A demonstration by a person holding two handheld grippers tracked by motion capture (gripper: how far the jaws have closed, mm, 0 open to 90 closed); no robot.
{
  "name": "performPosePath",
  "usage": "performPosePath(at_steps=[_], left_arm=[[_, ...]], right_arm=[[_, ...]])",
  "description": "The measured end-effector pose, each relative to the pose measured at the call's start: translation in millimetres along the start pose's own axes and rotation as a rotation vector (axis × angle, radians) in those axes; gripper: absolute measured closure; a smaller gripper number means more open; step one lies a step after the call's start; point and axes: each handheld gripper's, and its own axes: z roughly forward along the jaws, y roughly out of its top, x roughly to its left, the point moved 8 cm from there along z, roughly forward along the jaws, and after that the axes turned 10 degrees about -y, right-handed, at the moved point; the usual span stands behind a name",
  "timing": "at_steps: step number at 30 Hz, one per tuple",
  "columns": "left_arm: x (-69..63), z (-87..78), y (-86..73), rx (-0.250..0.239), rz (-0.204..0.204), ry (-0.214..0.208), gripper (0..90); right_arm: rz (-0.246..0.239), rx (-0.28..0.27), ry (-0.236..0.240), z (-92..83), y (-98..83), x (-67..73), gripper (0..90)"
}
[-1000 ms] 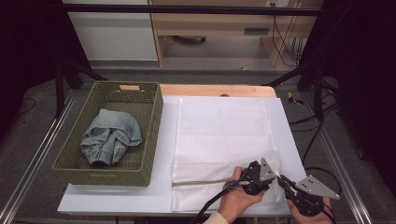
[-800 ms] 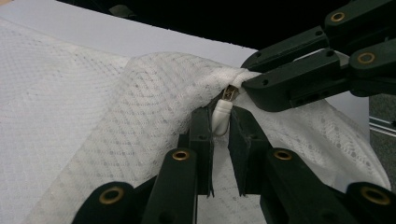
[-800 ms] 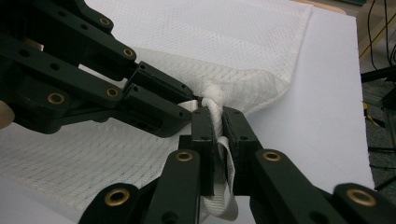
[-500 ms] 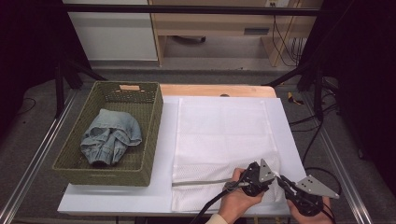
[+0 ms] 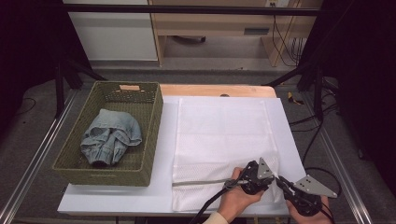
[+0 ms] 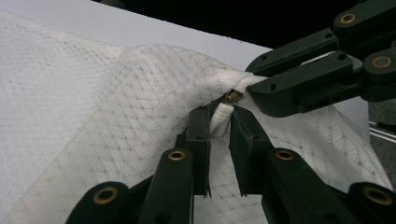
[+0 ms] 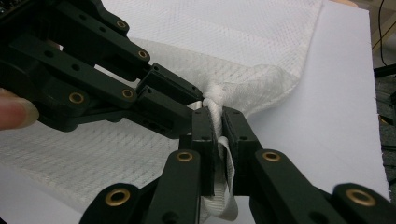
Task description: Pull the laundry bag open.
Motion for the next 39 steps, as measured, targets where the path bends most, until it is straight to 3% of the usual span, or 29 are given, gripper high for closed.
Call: performPosePath(at_steps=[13,20,27,31,39], left_arm=[[-5.4,-1.8,-1.9,0.014,0.013,0.049,81.5],[-5.8,-5.5,-4.7,0.002,-0.012,0.074,81.6],[-6.0,-7.7,-8.7,-0.006,-0.041,0.081,81.7],[-2.8,-10.9,-12.5,-0.011,-0.096,0.101,81.8],[-3.4,-14.6,-16.5,-0.016,-0.144,0.108,81.8]], right_arm=[[-0.004,0.007,-0.007,0.0,-0.5,-1.2,84.5],[-0.01,0.019,-0.014,-0.6,-0.2,-0.5,84.9],[-0.014,0.026,-0.013,0.3,-1.0,-0.8,85.1],[-0.003,0.031,-0.026,-1.2,-1.3,-3.7,85.2],[0.009,0.046,-0.028,0.9,-3.6,-4.3,85.2]])
